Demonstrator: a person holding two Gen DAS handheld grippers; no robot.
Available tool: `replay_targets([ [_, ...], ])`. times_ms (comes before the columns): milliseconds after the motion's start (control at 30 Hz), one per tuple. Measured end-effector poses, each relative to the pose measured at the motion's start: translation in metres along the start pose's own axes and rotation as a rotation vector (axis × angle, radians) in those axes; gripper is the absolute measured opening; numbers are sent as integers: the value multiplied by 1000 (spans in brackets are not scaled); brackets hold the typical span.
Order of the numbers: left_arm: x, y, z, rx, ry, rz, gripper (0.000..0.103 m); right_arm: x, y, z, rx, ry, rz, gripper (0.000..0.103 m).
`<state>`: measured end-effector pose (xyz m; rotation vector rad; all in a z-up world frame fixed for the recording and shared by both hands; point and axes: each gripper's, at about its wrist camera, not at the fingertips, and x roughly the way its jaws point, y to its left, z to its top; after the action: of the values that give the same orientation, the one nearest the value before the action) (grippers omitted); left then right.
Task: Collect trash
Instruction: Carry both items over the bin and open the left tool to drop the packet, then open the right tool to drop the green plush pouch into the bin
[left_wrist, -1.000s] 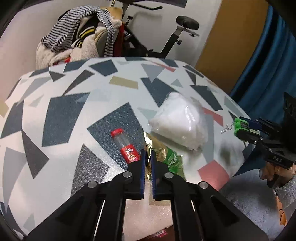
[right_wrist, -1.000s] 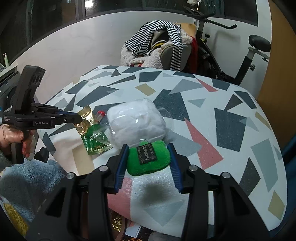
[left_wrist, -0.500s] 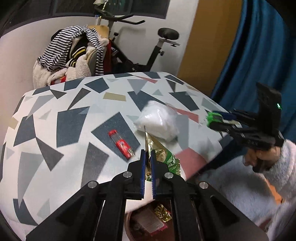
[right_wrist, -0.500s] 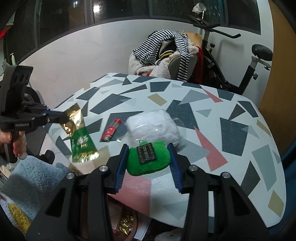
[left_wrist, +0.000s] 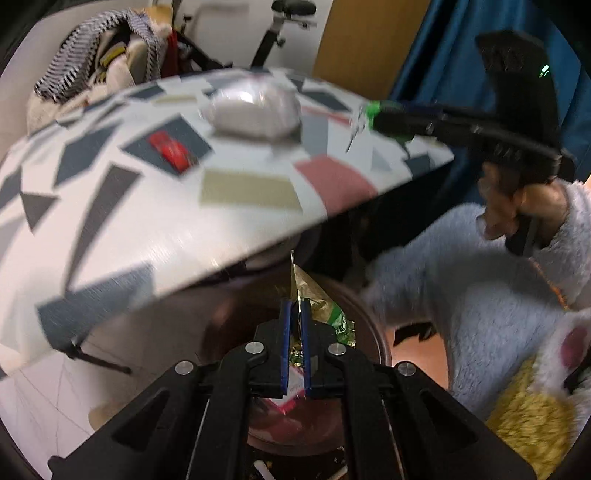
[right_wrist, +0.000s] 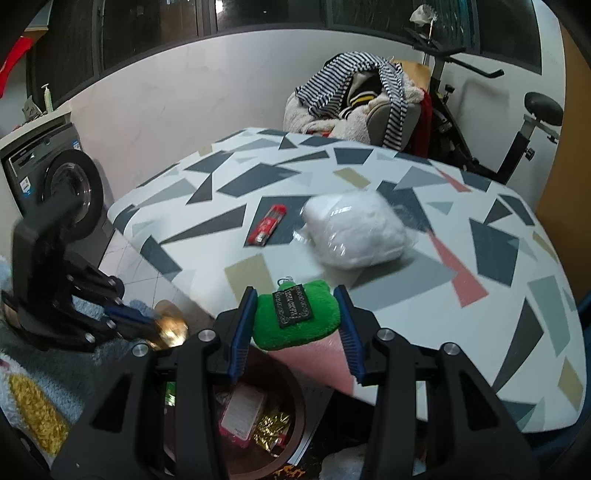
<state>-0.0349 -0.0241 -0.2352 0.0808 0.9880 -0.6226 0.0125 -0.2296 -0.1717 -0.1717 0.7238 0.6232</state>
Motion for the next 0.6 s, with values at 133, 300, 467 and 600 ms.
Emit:
replay_targets([
  [133,22,-2,-3,-4,41,-16,6,3,4,-9,-9,25,-2,44],
  [300,39,-8,2,17,44,-62,39,7,1,-18,15,39,6,44],
  [467,28,-3,11,1,-9,-29,70,11,3,-27,25,58,22,44],
  [600,4,12,13,-49,-80,26,80,19,6,-35,31,80,38,44],
])
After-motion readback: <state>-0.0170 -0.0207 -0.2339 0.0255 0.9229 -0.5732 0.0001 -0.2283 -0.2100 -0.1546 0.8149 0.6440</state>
